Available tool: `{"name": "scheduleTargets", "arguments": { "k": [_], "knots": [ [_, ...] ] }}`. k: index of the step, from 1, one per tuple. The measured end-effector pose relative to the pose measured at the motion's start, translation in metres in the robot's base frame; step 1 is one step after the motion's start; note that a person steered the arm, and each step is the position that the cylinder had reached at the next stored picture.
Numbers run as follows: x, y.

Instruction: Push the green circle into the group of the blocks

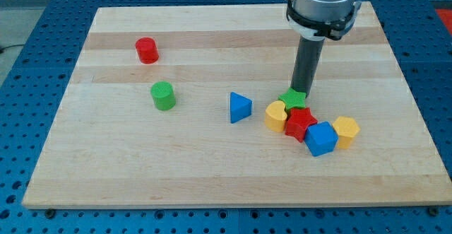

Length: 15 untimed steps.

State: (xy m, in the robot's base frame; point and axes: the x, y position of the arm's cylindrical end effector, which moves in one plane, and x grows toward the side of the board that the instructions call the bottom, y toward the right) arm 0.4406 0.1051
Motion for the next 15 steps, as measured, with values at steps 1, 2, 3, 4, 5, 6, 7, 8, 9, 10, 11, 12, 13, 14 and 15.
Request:
{"name": "scheduleTargets", "arguments": {
  "k": [1, 2, 3, 4, 5, 6, 7, 8, 9, 10, 11, 12, 13, 14, 15],
  "knots": [
    [-0.011, -0.023],
    [-0.027, -0.052],
    [-0.035, -0.086],
    [-0.035, -0.138],
    [-0.035, -0.198],
    [-0.035, -0.254],
    [-0.031, -0.297],
    [-0.025, -0.285],
    [-0.012, -0.257],
    [0.007, -0.228],
    [0.011, -0.197],
    [0.011, -0.172],
    [0.011, -0.162],
    [0.016, -0.155],
    [0.024, -0.141]
  ]
}}
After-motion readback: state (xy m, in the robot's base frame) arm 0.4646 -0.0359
